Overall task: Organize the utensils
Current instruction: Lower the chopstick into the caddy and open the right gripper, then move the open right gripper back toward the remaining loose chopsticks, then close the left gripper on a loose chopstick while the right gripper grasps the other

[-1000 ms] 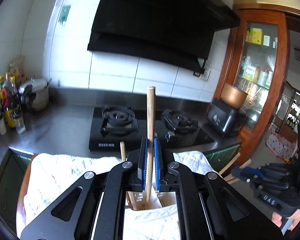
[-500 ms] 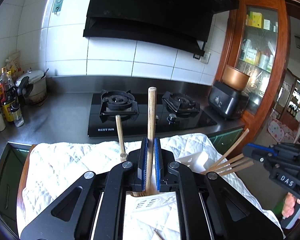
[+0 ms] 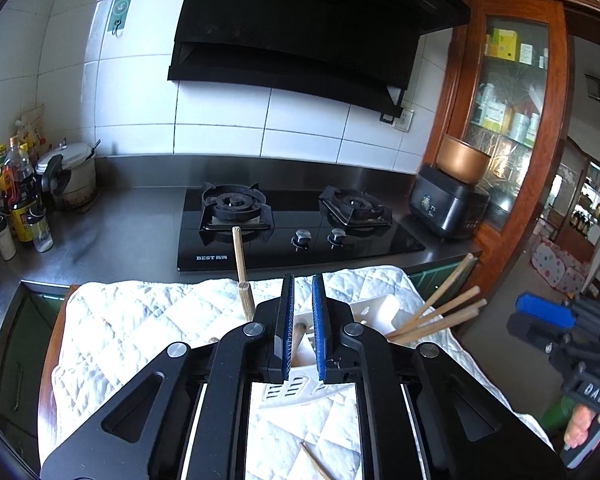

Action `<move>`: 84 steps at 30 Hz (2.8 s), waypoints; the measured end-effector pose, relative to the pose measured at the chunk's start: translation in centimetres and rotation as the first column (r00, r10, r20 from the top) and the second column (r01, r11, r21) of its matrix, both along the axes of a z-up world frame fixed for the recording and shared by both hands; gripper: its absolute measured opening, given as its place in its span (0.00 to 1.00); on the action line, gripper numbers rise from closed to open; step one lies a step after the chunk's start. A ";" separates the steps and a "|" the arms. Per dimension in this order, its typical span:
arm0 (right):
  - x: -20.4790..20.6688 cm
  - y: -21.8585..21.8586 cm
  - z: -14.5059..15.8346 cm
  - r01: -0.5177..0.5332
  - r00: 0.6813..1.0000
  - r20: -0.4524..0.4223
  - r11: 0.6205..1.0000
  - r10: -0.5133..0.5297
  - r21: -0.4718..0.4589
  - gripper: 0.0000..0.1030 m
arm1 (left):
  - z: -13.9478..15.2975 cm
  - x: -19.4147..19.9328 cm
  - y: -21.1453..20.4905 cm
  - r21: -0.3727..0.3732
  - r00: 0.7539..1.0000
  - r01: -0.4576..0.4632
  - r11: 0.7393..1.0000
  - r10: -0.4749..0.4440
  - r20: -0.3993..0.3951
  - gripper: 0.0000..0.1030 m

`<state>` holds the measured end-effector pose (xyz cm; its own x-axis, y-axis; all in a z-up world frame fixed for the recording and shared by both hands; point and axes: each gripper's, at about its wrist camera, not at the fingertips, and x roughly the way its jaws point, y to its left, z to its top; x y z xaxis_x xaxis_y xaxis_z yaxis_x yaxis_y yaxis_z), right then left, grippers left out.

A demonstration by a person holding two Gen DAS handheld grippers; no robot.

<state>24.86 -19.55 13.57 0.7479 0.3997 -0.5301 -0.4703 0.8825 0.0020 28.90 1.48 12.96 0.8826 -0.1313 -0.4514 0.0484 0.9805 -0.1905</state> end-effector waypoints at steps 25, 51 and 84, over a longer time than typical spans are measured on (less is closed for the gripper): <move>-9.5 1.1 -19.4 0.023 0.949 -0.316 0.999 -0.013 0.029 0.23 | -8.0 -15.4 2.1 -0.025 0.997 -0.057 0.998 0.056 -0.053 0.41; -7.2 3.0 -22.7 0.128 0.910 -0.399 0.992 -0.110 0.020 0.10 | -14.2 -19.7 3.5 -0.096 0.977 -0.146 0.985 0.128 -0.171 0.40; -10.7 -1.8 -17.4 0.111 0.972 -0.213 0.992 -0.097 0.055 0.06 | -20.1 -18.1 -7.1 -0.118 0.937 -0.019 0.993 -0.023 -0.350 0.38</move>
